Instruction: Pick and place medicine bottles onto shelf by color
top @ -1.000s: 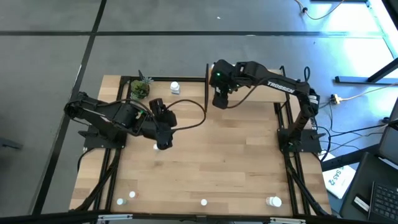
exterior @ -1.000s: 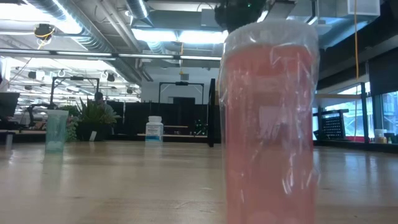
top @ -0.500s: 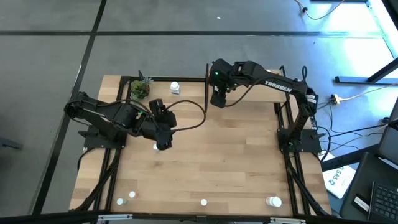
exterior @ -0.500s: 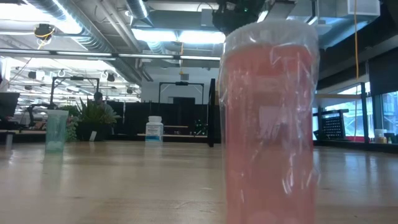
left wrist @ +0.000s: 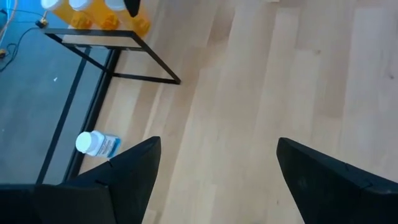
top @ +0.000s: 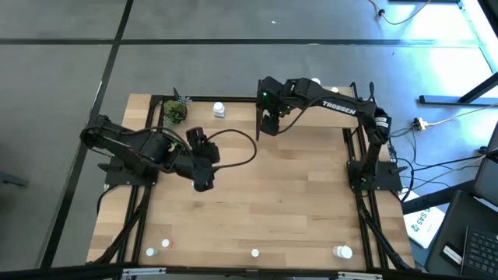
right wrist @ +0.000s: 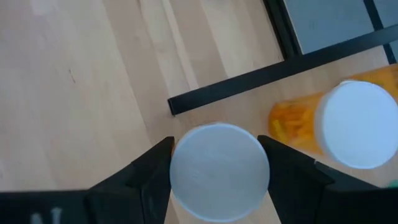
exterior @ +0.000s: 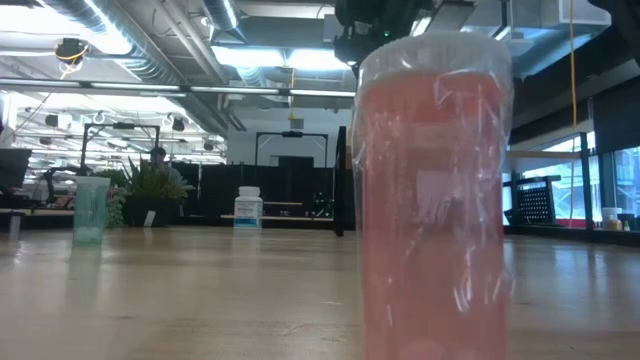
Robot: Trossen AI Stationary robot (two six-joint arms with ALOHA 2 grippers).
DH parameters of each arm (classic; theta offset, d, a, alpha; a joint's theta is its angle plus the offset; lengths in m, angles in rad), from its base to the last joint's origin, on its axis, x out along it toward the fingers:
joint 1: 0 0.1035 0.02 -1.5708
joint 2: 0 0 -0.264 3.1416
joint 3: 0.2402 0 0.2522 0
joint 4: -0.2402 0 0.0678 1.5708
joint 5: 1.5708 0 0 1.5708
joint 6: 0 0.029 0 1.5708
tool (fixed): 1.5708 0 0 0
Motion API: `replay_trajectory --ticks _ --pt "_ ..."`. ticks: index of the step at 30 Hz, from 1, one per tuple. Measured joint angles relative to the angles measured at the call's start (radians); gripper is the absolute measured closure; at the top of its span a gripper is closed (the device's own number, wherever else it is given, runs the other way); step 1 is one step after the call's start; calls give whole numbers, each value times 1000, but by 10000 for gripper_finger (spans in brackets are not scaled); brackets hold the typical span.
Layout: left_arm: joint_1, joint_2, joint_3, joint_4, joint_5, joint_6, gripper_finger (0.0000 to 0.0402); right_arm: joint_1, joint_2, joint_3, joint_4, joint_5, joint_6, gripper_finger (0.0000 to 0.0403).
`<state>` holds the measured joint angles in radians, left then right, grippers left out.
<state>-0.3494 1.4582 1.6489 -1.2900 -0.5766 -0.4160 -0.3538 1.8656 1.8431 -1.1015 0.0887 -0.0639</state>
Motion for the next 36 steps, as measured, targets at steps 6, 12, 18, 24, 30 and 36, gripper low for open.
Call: replay_trajectory --ticks 6,12,18,24,30,36 --pt "-19 0 0 0 0 0 86 -2 0 0 -2 49 0 182" --pt "-19 0 0 0 0 0 86 -2 0 0 -3 43 -19 179" --pt "-19 0 0 0 0 0 86 -2 0 0 1 42 -19 157" --pt "-19 0 0 0 0 0 86 -2 0 0 13 42 -24 147" --pt "-19 0 0 0 0 0 86 -2 0 0 13 42 -27 146" --pt "-19 0 0 0 0 0 86 -2 0 0 13 42 -27 146"
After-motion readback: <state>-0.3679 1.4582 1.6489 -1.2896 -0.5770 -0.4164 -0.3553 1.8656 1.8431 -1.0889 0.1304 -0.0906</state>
